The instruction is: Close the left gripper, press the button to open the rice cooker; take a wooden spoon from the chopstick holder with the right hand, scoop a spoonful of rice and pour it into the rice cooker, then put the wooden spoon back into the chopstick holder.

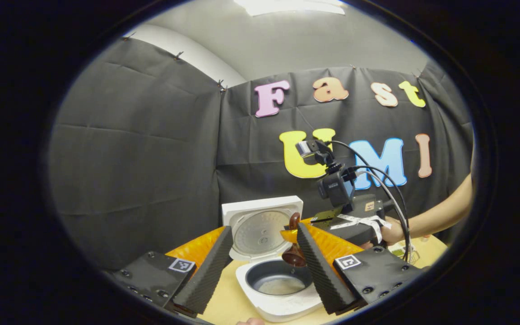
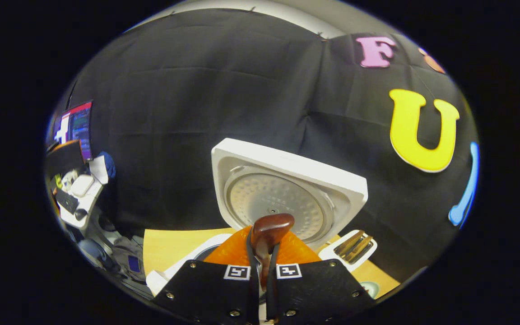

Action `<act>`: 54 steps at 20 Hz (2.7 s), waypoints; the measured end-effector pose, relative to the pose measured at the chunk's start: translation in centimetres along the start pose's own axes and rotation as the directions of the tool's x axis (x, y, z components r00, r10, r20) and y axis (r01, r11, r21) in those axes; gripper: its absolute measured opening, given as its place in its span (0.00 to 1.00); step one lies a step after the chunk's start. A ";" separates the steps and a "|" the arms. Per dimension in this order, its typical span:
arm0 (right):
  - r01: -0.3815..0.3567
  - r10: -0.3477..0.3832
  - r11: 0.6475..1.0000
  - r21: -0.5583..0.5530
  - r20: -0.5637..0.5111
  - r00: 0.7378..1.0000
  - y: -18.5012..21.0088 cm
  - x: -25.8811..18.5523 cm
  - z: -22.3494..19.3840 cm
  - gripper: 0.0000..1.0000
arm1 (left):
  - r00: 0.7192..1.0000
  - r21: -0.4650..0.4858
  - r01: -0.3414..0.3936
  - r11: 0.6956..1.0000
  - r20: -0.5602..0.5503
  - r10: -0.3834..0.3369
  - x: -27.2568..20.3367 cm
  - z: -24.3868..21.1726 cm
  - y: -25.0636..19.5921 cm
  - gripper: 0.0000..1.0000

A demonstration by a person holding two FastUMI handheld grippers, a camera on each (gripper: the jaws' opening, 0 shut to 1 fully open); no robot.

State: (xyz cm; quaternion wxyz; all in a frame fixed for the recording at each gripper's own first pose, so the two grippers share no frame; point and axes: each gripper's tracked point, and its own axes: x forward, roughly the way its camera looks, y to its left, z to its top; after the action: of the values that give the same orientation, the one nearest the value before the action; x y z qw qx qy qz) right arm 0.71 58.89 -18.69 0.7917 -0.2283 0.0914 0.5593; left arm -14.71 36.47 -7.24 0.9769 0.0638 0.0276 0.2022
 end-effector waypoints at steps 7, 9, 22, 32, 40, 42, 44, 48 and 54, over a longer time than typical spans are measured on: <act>-0.025 0.027 0.999 -0.047 0.042 0.999 1.1 -1.1 1.4 0.07 | 1.000 -0.003 -0.017 1.000 0.005 0.017 -0.4 0.1 -0.1 0.97; -0.024 0.025 0.999 -0.025 0.055 0.998 0.9 -1.6 1.6 0.07 | 1.000 -0.006 -0.018 1.000 0.004 0.018 -0.4 0.1 -0.3 1.00; 0.054 -0.115 0.925 0.375 0.142 0.983 -6.2 -9.6 2.8 0.07 | 0.998 0.011 0.061 0.998 0.004 -0.061 1.3 0.8 -4.8 1.00; 0.225 -0.362 0.824 0.519 0.177 0.915 -12.5 -20.1 2.3 0.06 | 0.978 0.017 0.206 0.978 -0.007 -0.206 3.8 1.6 -11.3 1.00; 0.392 -0.535 0.715 0.579 0.092 0.840 -18.0 -27.6 -2.0 0.06 | 0.950 0.024 0.310 0.950 0.015 -0.311 5.8 2.7 -16.2 1.00; 0.424 -0.572 0.688 0.588 0.080 0.816 -19.3 -29.6 -2.7 0.06 | 0.945 0.025 0.327 0.945 0.020 -0.328 6.4 3.0 -17.4 1.00; 0.451 -0.602 0.666 0.594 0.071 0.795 -20.4 -31.2 -3.3 0.06 | 0.938 0.017 0.346 0.938 0.022 -0.346 7.0 3.3 -18.6 1.00; 0.499 -0.647 0.622 0.604 0.038 0.762 -22.0 -33.8 -5.2 0.06 | 0.930 0.017 0.366 0.930 0.020 -0.366 7.9 3.7 -20.2 1.00; 0.536 -0.693 0.536 0.653 -0.023 0.721 -24.5 -36.9 -8.5 0.06 | 0.941 0.036 0.339 0.940 0.001 -0.339 8.3 3.5 -20.6 0.97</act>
State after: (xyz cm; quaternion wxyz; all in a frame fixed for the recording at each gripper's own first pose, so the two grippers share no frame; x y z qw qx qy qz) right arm 11.22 17.19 -5.10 0.9707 0.0956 0.0864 0.2029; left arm 1.24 20.63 -6.85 0.9959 0.0761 0.0381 0.0301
